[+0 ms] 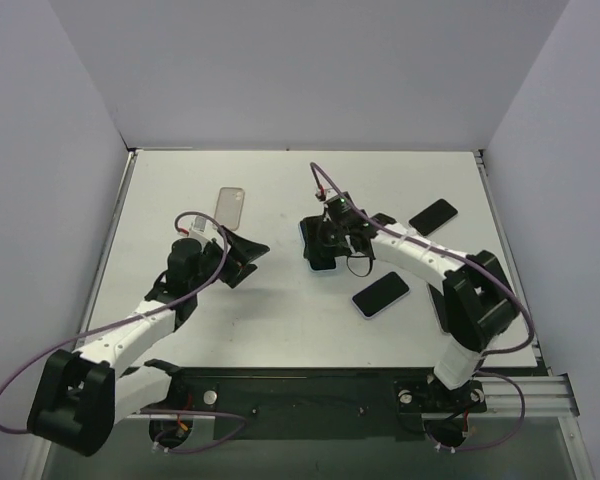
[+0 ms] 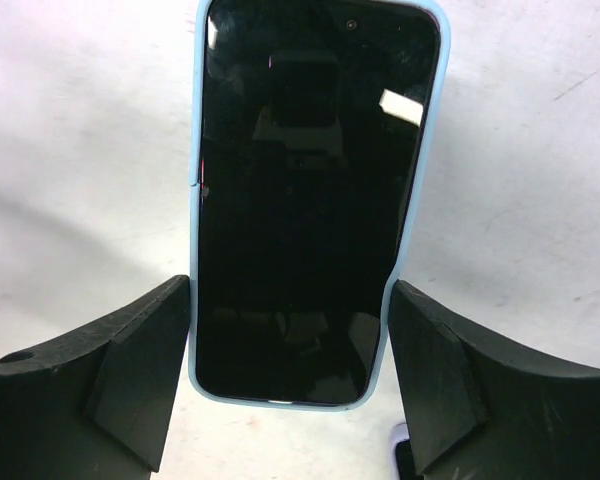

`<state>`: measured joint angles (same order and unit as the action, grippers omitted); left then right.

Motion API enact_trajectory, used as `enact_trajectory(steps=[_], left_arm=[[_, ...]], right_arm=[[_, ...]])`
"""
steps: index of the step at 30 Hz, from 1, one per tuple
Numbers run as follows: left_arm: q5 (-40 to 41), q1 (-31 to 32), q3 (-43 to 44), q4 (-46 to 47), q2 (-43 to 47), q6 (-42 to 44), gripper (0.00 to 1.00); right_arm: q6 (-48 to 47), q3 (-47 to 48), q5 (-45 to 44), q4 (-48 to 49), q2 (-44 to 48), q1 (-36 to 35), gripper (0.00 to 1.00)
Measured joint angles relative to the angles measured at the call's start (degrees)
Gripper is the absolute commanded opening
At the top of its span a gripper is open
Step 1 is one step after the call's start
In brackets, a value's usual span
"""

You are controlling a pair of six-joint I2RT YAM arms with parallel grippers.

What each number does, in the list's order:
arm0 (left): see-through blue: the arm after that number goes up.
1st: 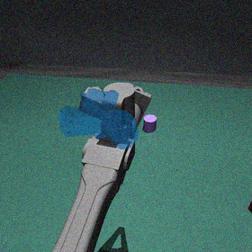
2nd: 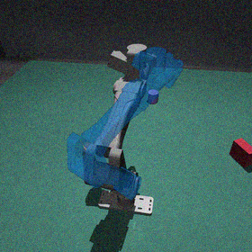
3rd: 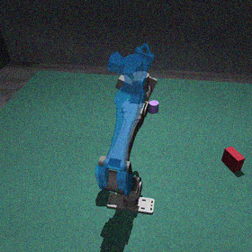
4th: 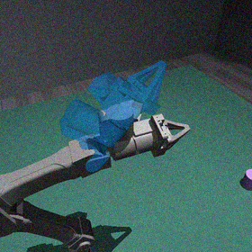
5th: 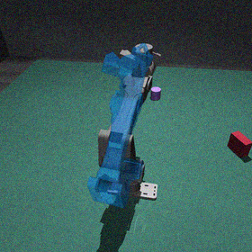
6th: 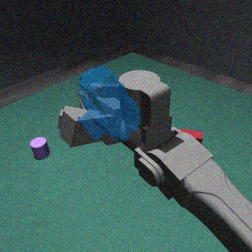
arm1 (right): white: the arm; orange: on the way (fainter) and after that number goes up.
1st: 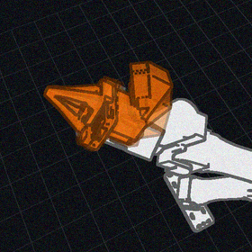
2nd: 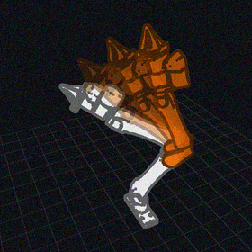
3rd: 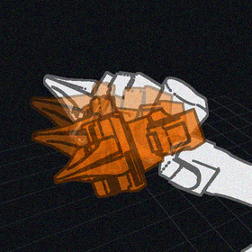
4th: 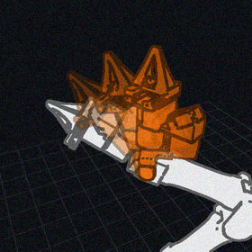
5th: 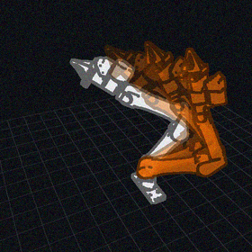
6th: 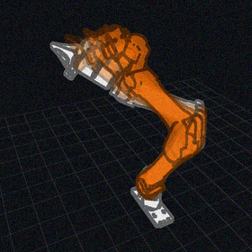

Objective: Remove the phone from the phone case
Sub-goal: Pick up the phone at the center of the board, then adjust the phone.

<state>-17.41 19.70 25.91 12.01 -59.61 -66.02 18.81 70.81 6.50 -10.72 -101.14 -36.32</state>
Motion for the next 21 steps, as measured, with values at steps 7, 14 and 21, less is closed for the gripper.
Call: enact_trajectory(steps=[7,14,21], left_arm=[[-1.79,4.76,1.79,15.47,-13.86,-10.82,0.93],[-1.2,10.38,7.39,19.21,-22.58,-12.83,0.85],[-0.63,12.9,14.36,19.41,-29.49,-11.56,0.55]], right_arm=[[7.15,-15.28,6.12,14.01,12.04,0.0,0.0],[9.75,-21.42,8.37,16.13,19.39,-0.74,0.0],[9.35,-21.64,8.83,15.91,25.09,-3.69,0.0]])
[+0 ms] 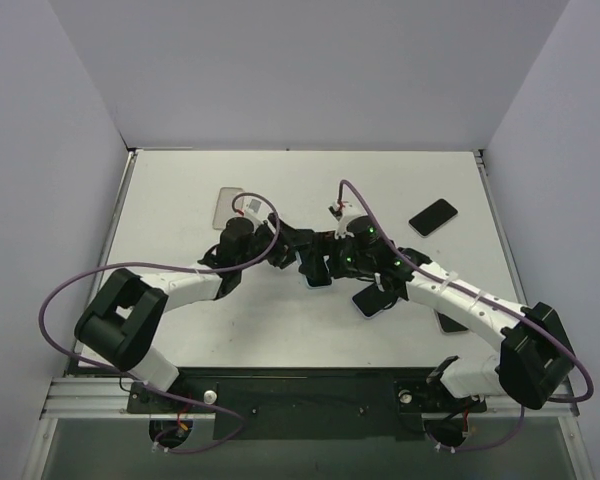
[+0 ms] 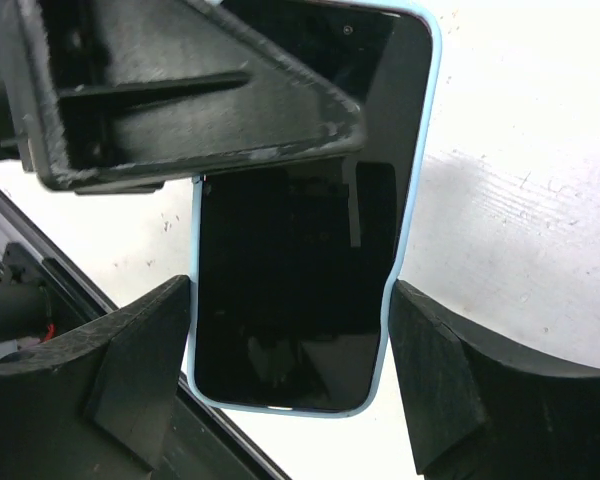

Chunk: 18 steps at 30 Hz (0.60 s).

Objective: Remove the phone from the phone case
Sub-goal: Adjust the phone.

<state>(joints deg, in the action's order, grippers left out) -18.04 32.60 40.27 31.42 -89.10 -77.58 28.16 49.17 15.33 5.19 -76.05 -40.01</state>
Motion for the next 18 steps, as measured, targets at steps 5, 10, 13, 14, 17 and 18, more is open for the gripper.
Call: enact_trajectory(steps=[5,10,13,14,17,18], left_arm=[[-0.87,0.83,1.75,-0.7,-1.53,3.89,0.0],[-9.03,-1.97,1.75,-0.04,-0.72,10.03,0.0],[-16.63,-5.7,1.75,1.75,0.59,13.42,0.0],[-19.26,-6.93,1.75,2.99,1.25,13.77,0.0],[-26.18,-8.68,1.68,8.87,2.97,12.87,0.0],[-28.13,-8.68,1.6,11.82,3.28,11.52,0.0]], right_arm=[[-2.86,0.85,-1.55,-4.22,0.76,-1.4,0.49],[-4.02,1.99,0.92,-10.49,3.85,-0.7,0.74],[-4.17,1.62,7.96,-11.5,8.28,2.69,0.69],[-4.15,1.49,11.19,-11.5,9.7,3.89,0.67],[-3.93,1.07,18.14,-10.75,11.58,5.14,0.59],[-3.63,0.72,20.63,-10.1,11.76,4.92,0.54]])
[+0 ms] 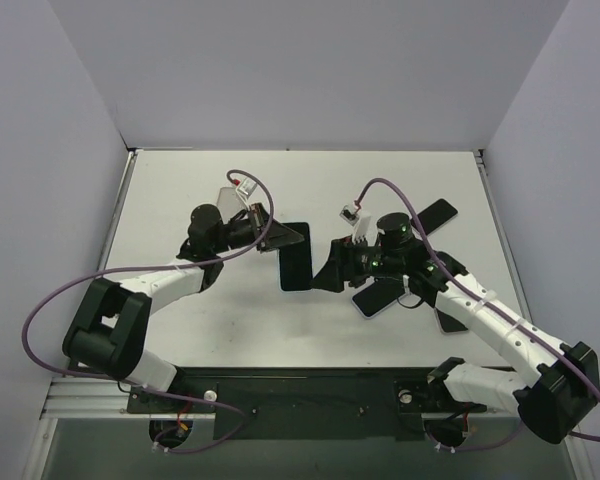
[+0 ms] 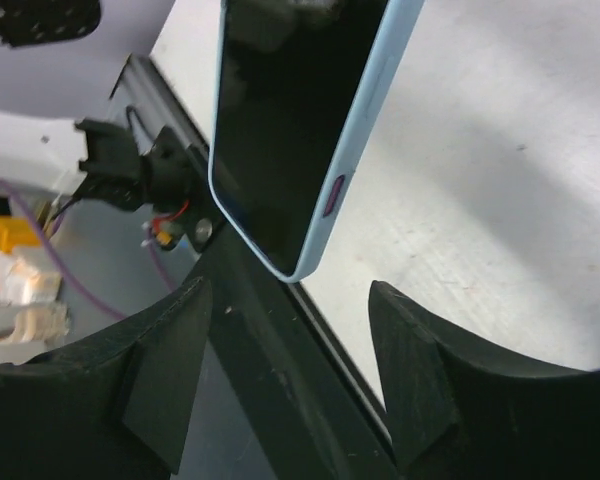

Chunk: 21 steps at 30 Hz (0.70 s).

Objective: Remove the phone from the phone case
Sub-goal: Adjust the phone, then remove the phone case from the phone.

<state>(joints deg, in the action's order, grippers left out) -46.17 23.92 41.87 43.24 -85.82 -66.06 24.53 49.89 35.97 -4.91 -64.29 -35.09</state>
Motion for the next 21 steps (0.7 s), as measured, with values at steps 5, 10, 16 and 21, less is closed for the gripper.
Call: enact_trajectory(steps=[5,10,16,21], left_arm=[[-6.34,0.48,-0.28,14.29,0.17,-9.11,0.0],[-8.22,0.33,-0.28,22.23,0.48,-14.82,0.0],[-9.55,0.37,-0.28,24.15,1.51,-17.79,0.0],[-10.14,0.37,-0.24,25.9,2.05,-19.89,0.0]], right_arm=[[2.05,-1.64,7.43,2.67,-0.24,-1.01,0.35],[4.96,-2.01,12.31,7.82,-0.26,-1.79,0.28],[6.12,-2.34,14.62,11.54,-0.26,-3.02,0.18],[6.69,-2.56,16.96,13.55,-0.24,-3.67,0.01]])
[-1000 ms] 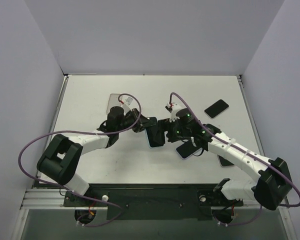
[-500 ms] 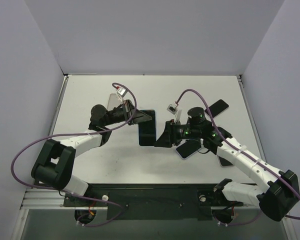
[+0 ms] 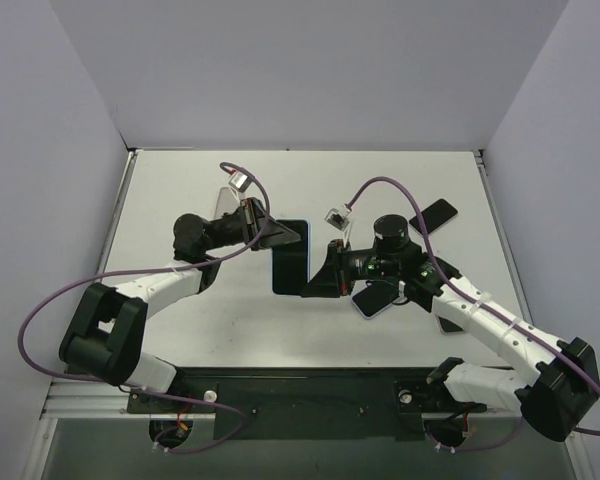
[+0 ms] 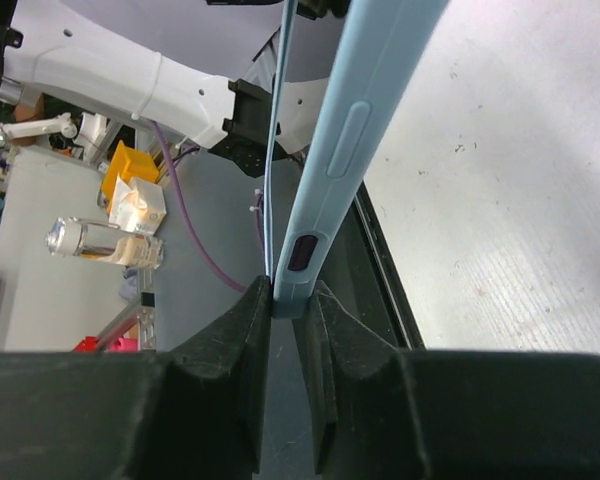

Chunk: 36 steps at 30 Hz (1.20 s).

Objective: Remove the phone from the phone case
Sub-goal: Remove the phone case from the phone.

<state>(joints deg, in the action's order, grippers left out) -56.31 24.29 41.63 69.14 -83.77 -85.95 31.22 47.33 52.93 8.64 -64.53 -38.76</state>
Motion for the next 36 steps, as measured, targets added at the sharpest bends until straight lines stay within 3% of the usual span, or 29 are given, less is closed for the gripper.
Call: enact_trajectory(steps=[10,16,20,23,26,27,28,29,30,34,36], left_arm=[[-3.82,0.26,1.97,6.29,-2.93,-13.33,0.0],[-8.07,0.39,2.58,8.83,-3.15,-18.05,0.0],[-6.69,1.75,2.6,7.3,-1.9,-22.1,0.0],[-4.28,3.76,2.8,5.31,0.81,-24.11,0.0],[-0.92,3.37,2.8,4.02,3.72,-25.4,0.0],[-0.22,3.37,2.8,3.87,4.87,-25.75,0.0],[0.15,3.28,2.8,3.82,6.14,-25.97,0.0],[0.17,2.99,2.78,3.56,7.61,-25.68,0.0],[0.2,2.69,2.69,2.51,9.64,-24.15,0.0],[0.26,-0.55,2.27,-4.87,18.43,-13.38,0.0],[0.28,-2.03,2.34,-6.73,20.02,-9.55,0.0]], right_arm=[[-12.68,0.96,-0.57,-0.13,2.8,-4.07,0.0],[-27.71,9.27,-9.86,-13.05,0.87,-12.33,0.0],[-36.85,11.32,-16.2,-16.81,0.55,-15.58,0.0],[-40.72,12.26,-19.67,-17.9,-0.76,-14.45,0.0],[-37.16,14.16,-20.85,-14.69,-2.21,-11.65,0.0],[-35.26,14.29,-20.9,-13.14,-2.6,-10.73,0.05],[-32.13,14.12,-21.18,-11.13,-2.99,-9.6,0.21],[-28.44,13.4,-22.34,-8.96,-3.13,-8.72,0.27],[-24.81,12.31,-23.23,-7.32,-3.13,-8.02,0.44],[-10.56,0.81,-25.64,0.13,0.24,-6.27,0.61],[-5.38,-5.6,-24.55,2.51,3.58,-6.58,0.63]])
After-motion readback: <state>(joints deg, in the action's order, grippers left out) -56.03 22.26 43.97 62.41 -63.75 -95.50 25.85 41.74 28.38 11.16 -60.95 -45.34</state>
